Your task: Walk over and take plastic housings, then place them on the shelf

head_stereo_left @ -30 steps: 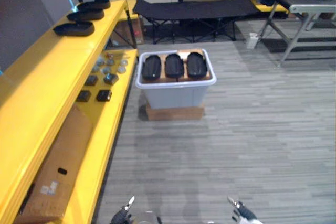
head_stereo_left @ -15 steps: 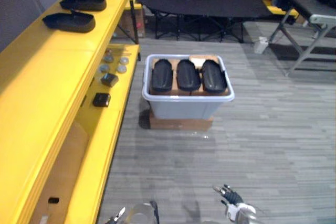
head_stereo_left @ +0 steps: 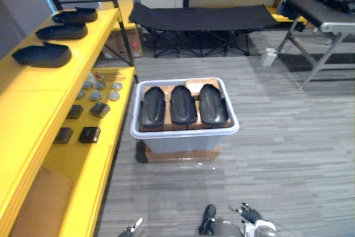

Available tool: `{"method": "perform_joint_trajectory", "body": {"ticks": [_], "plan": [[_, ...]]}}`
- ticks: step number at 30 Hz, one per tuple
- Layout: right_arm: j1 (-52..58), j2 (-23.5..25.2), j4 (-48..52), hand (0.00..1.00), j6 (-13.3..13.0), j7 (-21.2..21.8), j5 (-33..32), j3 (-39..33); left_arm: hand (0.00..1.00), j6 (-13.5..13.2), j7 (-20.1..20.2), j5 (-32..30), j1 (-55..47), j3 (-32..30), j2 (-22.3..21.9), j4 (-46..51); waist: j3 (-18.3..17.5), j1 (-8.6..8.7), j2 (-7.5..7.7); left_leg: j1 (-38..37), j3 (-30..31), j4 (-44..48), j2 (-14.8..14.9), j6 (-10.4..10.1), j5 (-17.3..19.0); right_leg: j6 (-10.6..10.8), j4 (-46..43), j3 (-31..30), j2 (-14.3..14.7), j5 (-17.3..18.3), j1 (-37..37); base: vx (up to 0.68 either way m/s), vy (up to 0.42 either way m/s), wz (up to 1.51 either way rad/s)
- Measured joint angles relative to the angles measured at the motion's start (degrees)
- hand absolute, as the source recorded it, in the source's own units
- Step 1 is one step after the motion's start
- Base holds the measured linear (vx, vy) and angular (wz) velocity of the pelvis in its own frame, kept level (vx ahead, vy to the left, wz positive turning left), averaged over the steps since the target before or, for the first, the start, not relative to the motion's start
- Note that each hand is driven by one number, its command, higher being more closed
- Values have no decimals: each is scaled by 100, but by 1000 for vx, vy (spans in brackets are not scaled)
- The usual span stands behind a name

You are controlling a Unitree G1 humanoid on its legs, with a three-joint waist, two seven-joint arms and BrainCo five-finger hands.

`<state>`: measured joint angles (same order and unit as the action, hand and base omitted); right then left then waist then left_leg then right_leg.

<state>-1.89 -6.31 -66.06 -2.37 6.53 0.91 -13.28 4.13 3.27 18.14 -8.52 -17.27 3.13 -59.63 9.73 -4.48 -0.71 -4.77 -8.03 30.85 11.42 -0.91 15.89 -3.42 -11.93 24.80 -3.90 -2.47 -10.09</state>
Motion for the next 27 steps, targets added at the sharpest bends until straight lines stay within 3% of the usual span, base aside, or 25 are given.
{"method": "perform_joint_trajectory", "body": {"ticks": [1, 2, 4, 5, 7, 8, 9, 10, 12, 17, 19, 21, 23, 24, 26, 27], "plan": [[84, -40, -8, 0, 0, 0, 25, 1, 0, -4, 0, 1, -30, 29, -19, 7, 13, 12, -11, 297, -35, 778, 110, -132, -87, 77, -258, -6, 2, 442, 122, 104, -59, 13], [119, -105, -11, 0, 0, -17, 51, -12, 0, 24, -28, 59, -31, 45, -35, 0, 55, -15, -142, 603, 72, 1478, 307, -209, -271, 91, -135, 5, 121, 481, 280, 126, 6, 9], [125, -145, -9, 0, -1, -32, 163, -9, 0, 42, -27, 191, -63, 56, -84, 2, 88, -108, -185, 1021, 77, 1770, 213, -237, -127, 156, 226, 19, 157, 421, 536, 133, -28, 2], [116, -173, -10, 0, -1, -46, 214, -9, 0, 65, -25, 189, -66, 60, -131, 21, 102, -120, -185, 1152, -77, 1247, -40, -250, 97, 236, 449, -64, 109, 360, 659, 93, 21, 4], [63, -165, -2, 0, -10, -66, 226, 1, 0, 80, -29, 158, -140, 78, -134, 85, 99, -158, -224, 1174, -218, -337, -503, -282, 74, 317, 698, -161, 25, 308, 760, 84, 73, -10], [27, -156, 21, 0, -12, -91, 252, 3, 0, 113, -30, 148, -231, 81, -165, 141, 130, -228, -267, 1096, -189, -1136, -688, -215, -378, 390, 862, -229, 32, 244, 829, 134, 114, -61], [53, -51, 53, 0, -15, -151, 278, 134, 0, 144, -23, 101, -325, 49, -203, 140, 105, -379, -278, 835, -353, -1555, -733, -167, -541, 421, 1091, -351, 129, 180, 999, 212, 147, -61], [50, 24, 118, 0, -16, -164, 282, 241, 0, 180, -11, -17, -380, 39, -194, 125, 68, -423, -301, 792, -388, -1637, -754, -187, -565, 390, 1088, -377, 94, 162, 1039, 213, 110, -40], [63, 65, 131, 0, 2, -178, 280, 305, 0, 182, 40, -119, -300, -51, -147, 156, 136, -456, -174, 727, -452, -1622, -844, -81, -538, 433, 1296, -451, 45, -127, 1188, 211, 84, 1], [42, 45, 379, 0, 4, -177, 327, 659, 0, 50, 73, -90, -138, -72, -123, 239, 155, -489, -66, 479, -527, -1644, -903, 16, -294, 559, 1646, -464, 68, -177, 1554, 226, 59, -3], [74, 43, 388, 0, 4, -160, 333, 746, 0, -51, 41, -93, 4, -55, -118, 291, 67, -530, 20, 290, -466, -1691, -911, 254, -82, 723, 845, -434, -77, 368, 1405, 189, 75, 8], [115, 65, 377, 0, -46, -166, 448, 877, 0, -181, 12, -90, 13, 33, -64, 321, -13, -536, 118, 72, -483, -1888, -945, 208, -115, 907, -355, -319, -359, 775, 969, 210, 83, 9], [125, 169, 301, 0, -170, -168, 445, 880, 0, -315, 3, -66, 8, 187, 17, 320, -23, -505, 219, -178, -402, -2038, -947, 197, -144, 847, -1004, 304, -613, 851, 858, 198, 48, 24], [129, 223, 254, 0, -191, -170, 442, 888, 0, -341, -35, -60, 66, 397, 132, 325, -26, -448, 267, -260, -276, -2106, -934, 201, -144, 759, -1258, 693, -730, 1079, 806, 139, 30, 47], [122, 242, 266, 0, -287, -181, 443, 983, 0, -426, -83, -46, 203, 704, 236, 325, -11, -391, 262, -321, -13, -2156, -802, 195, -143, 688, -721, 771, -514, 1205, 824, 132, 25, 59], [108, 226, 269, 0, -362, -178, 449, 1115, 0, -437, -110, -1, 327, 899, 269, 330, -1, -385, 248, -307, 163, -2156, -737, 150, -149, 748, 45, 546, -262, 1089, 824, 134, -2, 53]]}}
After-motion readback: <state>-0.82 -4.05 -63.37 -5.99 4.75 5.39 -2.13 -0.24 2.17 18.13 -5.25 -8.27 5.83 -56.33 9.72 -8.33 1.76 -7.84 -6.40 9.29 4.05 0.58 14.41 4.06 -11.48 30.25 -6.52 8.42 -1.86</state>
